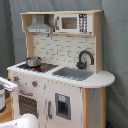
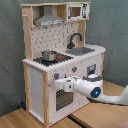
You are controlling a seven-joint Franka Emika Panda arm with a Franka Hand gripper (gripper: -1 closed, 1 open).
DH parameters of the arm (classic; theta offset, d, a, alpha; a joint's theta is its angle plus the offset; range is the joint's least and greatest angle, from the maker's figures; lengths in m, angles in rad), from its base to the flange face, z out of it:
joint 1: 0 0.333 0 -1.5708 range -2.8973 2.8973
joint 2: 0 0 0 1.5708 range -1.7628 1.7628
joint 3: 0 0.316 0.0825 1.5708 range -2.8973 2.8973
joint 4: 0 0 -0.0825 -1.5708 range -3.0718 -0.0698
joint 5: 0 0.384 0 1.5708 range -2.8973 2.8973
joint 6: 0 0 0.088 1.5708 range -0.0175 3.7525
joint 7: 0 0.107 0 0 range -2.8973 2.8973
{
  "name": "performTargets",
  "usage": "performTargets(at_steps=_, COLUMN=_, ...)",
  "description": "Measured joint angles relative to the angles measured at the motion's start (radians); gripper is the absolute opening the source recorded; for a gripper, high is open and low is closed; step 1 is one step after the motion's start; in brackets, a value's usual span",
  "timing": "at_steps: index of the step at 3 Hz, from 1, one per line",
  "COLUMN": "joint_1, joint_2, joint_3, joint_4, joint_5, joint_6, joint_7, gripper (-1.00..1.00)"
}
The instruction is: Play with the kitchen
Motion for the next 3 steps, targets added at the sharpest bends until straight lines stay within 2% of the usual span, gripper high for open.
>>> performTargets(at_steps=1, joint_1=-0.062, joint_2=0.000, joint_3=0.000, joint_4=0.043, joint_5=0.000, joint_6=0.064, joint_7=-0.016, gripper=1.00)
performTargets(at_steps=2, joint_1=-0.107, joint_2=0.000, joint_3=0.000, joint_4=0.061, joint_5=0.000, joint_6=0.125, joint_7=-0.079, gripper=1.00)
performTargets(at_steps=3, joint_1=-0.095, joint_2=0.004, joint_3=-0.009, joint_4=0.023, joint_5=0.000, joint_6=0.143, joint_7=-0.116, gripper=1.00)
